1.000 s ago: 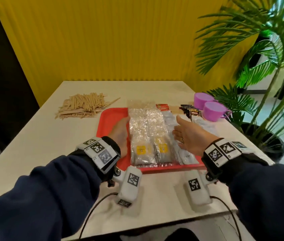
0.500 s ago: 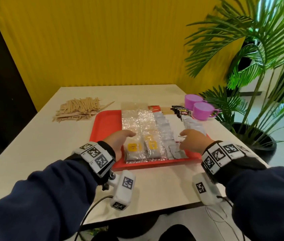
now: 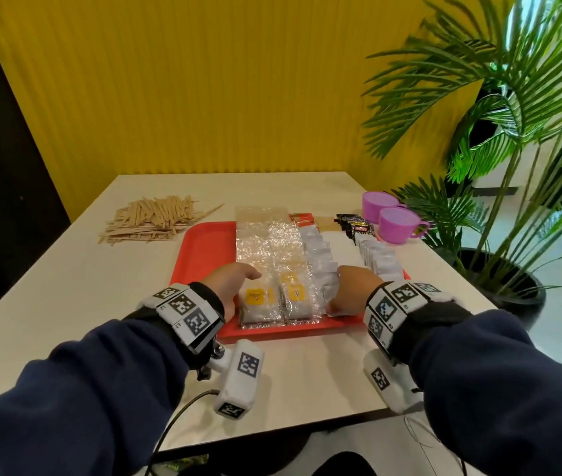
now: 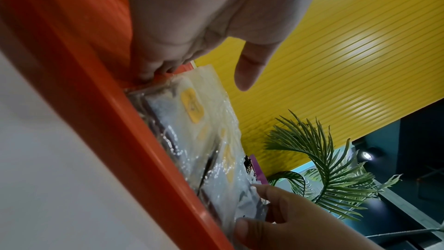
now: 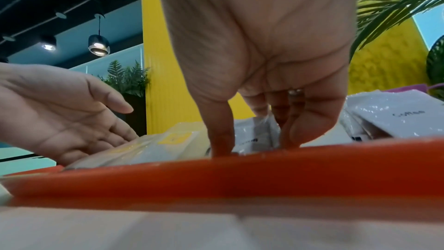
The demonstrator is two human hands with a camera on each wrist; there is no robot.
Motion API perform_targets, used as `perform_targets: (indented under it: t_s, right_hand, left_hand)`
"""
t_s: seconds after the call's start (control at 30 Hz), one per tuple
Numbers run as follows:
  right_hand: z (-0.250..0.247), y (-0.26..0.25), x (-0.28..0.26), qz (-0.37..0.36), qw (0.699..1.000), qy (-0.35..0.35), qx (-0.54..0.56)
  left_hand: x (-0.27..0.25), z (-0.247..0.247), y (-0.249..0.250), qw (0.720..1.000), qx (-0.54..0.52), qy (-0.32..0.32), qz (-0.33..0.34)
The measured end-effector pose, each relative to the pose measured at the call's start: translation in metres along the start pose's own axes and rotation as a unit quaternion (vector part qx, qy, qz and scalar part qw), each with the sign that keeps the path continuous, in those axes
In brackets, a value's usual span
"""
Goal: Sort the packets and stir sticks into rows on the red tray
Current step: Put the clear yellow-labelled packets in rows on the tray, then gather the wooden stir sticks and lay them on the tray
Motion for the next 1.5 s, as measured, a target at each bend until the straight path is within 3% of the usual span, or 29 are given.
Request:
perform_targets:
  t_s: [0.37, 0.43, 0.6, 0.8, 1.0, 1.23, 1.33, 1.5]
  right_hand:
    - [-0.035, 0.039, 0.004, 0.037, 0.988, 0.06, 0.138]
    - [-0.036, 0.042, 0.004, 0.052, 0.988, 0.037, 0.142]
    - [-0.019, 0.035, 0.003, 0.072, 0.975, -0.111, 0.18]
    - [-0.013, 0.023, 0.005, 0.061, 0.974, -0.123, 0.178]
    - [-0.009, 0.028, 0.012, 0.07, 0.969, -0.104, 0.211]
    - [-0.023, 0.02, 0.008, 0.112, 0.965, -0.064, 0.228]
    - [-0.031, 0.014, 0.011, 0.081, 0.966, 0.005, 0.244]
    - [-0.044, -0.008, 0.012, 0.034, 0.951, 0.003, 0.307]
  left_hand:
    - [-0.026, -0.009, 0.024, 0.999, 0.033, 0.004, 0.019]
    - [-0.028, -0.015, 0.03, 0.999, 0.04, 0.018, 0.023]
    - [-0.027, -0.04, 0.039, 0.993, 0.052, 0.096, 0.045]
    - [-0.03, -0.056, 0.034, 0.992, 0.066, 0.106, 0.003]
    - [-0.022, -0.071, 0.036, 0.996, 0.019, 0.081, -0.033]
    - [-0.03, -0.071, 0.035, 0.995, 0.046, 0.066, -0.053]
    - [-0.032, -0.077, 0.034, 0.994, 0.049, 0.074, -0.062]
    - [-0.039, -0.081, 0.032, 0.992, 0.042, 0.066, -0.095]
Point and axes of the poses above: each hand's wrist, its own x-axis towards the middle knuckle, its own z-axis out of the palm, y = z × x, the point moved 1 cm from there along x, towards the middle knuckle, and after that the axes turned 4 degrees about -y, right-handed, at the moved point
